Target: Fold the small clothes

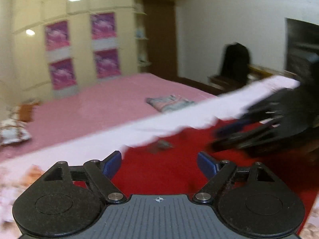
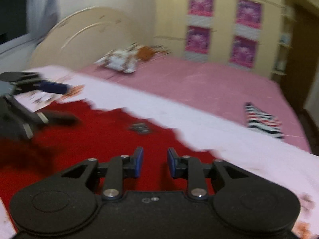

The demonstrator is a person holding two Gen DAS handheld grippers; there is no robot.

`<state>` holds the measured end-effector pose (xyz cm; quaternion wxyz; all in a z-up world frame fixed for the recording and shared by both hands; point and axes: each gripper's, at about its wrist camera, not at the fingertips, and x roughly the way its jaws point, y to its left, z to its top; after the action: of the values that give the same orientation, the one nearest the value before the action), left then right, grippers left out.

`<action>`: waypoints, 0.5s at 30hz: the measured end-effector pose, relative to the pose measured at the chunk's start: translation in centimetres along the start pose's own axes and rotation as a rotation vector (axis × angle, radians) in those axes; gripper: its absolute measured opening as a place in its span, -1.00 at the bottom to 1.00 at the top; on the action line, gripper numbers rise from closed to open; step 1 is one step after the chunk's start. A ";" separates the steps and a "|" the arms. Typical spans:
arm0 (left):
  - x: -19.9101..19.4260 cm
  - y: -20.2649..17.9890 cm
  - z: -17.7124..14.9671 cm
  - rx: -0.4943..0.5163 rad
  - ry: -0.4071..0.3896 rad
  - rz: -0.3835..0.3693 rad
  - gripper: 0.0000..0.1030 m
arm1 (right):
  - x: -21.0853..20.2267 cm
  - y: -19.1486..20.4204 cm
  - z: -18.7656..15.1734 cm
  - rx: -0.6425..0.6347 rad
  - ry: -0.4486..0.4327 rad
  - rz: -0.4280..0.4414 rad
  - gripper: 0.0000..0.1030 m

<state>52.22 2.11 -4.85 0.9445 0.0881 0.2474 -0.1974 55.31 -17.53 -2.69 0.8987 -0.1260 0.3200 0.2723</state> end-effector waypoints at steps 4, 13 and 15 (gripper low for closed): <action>2.6 1.1 -2.4 -0.024 0.101 0.037 0.77 | 2.2 1.4 -0.6 -0.054 0.021 -0.020 -0.48; 0.5 7.6 -4.9 -0.242 0.117 0.142 0.82 | 0.0 -6.1 -3.7 0.087 0.039 -0.171 -0.38; 0.5 7.0 -4.8 -0.217 0.120 0.157 0.84 | 0.3 -5.0 -3.3 0.034 0.048 -0.193 -0.35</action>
<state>53.47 9.54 -8.74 0.9445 0.0163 0.3158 -0.0893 56.67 -22.82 -5.08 0.9147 -0.1473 0.3326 0.1760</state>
